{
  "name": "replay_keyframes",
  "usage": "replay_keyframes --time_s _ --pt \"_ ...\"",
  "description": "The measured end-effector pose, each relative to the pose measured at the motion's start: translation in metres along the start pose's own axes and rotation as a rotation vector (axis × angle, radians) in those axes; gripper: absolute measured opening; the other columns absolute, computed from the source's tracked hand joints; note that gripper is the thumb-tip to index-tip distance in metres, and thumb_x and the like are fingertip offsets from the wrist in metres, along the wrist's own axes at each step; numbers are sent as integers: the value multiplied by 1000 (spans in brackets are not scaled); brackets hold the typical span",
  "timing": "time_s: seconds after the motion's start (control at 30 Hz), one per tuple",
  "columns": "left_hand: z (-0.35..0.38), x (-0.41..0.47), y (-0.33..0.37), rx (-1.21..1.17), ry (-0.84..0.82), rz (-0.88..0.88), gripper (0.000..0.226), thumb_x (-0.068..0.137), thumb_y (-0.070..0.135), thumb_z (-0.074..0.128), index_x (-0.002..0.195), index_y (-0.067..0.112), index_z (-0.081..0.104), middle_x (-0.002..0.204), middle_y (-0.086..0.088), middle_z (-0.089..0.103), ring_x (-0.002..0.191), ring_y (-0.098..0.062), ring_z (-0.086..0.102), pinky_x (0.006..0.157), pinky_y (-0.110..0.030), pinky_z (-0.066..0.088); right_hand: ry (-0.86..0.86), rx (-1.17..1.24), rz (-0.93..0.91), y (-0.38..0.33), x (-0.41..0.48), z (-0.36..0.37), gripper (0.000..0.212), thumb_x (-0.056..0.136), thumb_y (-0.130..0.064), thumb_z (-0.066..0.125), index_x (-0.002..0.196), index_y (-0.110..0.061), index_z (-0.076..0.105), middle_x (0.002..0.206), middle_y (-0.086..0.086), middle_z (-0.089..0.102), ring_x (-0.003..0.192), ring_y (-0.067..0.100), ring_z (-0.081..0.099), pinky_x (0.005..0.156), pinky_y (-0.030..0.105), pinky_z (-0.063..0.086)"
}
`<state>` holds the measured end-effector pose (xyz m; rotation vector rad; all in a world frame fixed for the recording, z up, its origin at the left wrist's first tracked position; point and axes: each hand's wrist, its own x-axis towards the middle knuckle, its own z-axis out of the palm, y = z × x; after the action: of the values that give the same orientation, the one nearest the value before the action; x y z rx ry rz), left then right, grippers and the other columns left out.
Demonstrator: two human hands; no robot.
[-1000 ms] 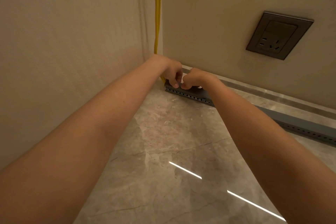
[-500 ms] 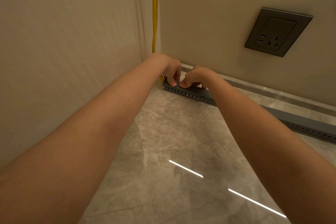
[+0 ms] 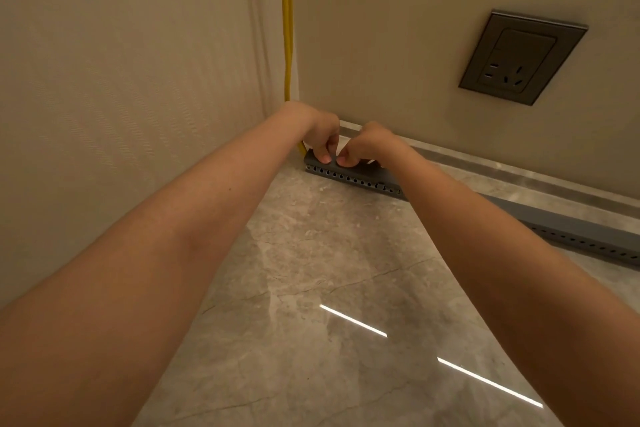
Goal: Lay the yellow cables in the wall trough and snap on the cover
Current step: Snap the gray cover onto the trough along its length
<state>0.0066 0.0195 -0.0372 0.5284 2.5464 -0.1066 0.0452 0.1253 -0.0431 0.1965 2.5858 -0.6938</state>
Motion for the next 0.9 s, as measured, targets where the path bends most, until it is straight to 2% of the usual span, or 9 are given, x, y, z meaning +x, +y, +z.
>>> replay_keyframes --time_s 0.17,0.23,0.37,0.5,0.63,0.73,0.8,0.87,0.9 --pt "0 -1 3 19 6 4 31 90 14 62 119 6 63 123 -9 62 96 -20 51 95 -34 43 19 -16 -16 -1 3 4 49 76 -25 75 121 -11 61 121 9 63 93 22 54 85 31 49" --pt "2 -1 2 15 16 10 31 90 14 61 120 6 62 122 -9 62 94 -18 49 93 -33 43 -4 -41 -11 0 2 1 47 79 -26 73 121 -9 61 122 9 63 93 21 54 81 30 46" --pt "4 -1 0 34 15 15 30 90 16 61 119 8 63 122 -9 63 98 -21 53 94 -34 45 -72 -146 -14 -1 3 -5 35 86 -30 65 108 -4 56 110 8 56 94 20 48 79 26 38" --pt "2 -1 4 76 -4 20 29 91 17 60 119 9 62 123 -8 61 111 -26 56 94 -36 44 -96 -183 -18 2 3 -6 50 89 -32 62 128 -2 52 125 12 55 99 23 48 84 30 39" --pt "1 -4 8 118 -2 12 28 91 16 61 118 9 63 122 -8 61 114 -27 55 93 -35 44 -58 -236 -40 1 -2 -6 44 90 -35 59 120 -4 53 137 12 51 117 26 52 91 30 41" --pt "1 -5 12 161 9 7 28 90 16 62 117 10 63 122 -7 61 113 -26 55 93 -35 44 -32 -180 -12 4 -3 -4 53 84 -38 66 122 -4 52 135 11 53 109 24 53 88 29 42" --pt "2 -6 14 169 14 3 29 90 17 62 118 9 62 123 -8 60 114 -27 55 92 -35 44 -45 -116 15 12 -4 -6 67 81 -42 68 131 -2 47 137 10 52 116 25 52 98 30 42" --pt "2 -7 12 165 20 1 30 90 17 62 119 8 62 124 -9 60 114 -27 55 92 -35 45 -117 -119 30 19 -5 -10 65 87 -40 63 134 0 43 140 11 48 124 26 49 109 33 39" --pt "1 -6 11 165 23 6 30 90 16 62 119 7 62 124 -9 60 111 -27 56 91 -35 45 -137 -120 33 21 -6 -14 60 90 -36 60 134 1 44 140 11 48 120 25 51 111 35 38"
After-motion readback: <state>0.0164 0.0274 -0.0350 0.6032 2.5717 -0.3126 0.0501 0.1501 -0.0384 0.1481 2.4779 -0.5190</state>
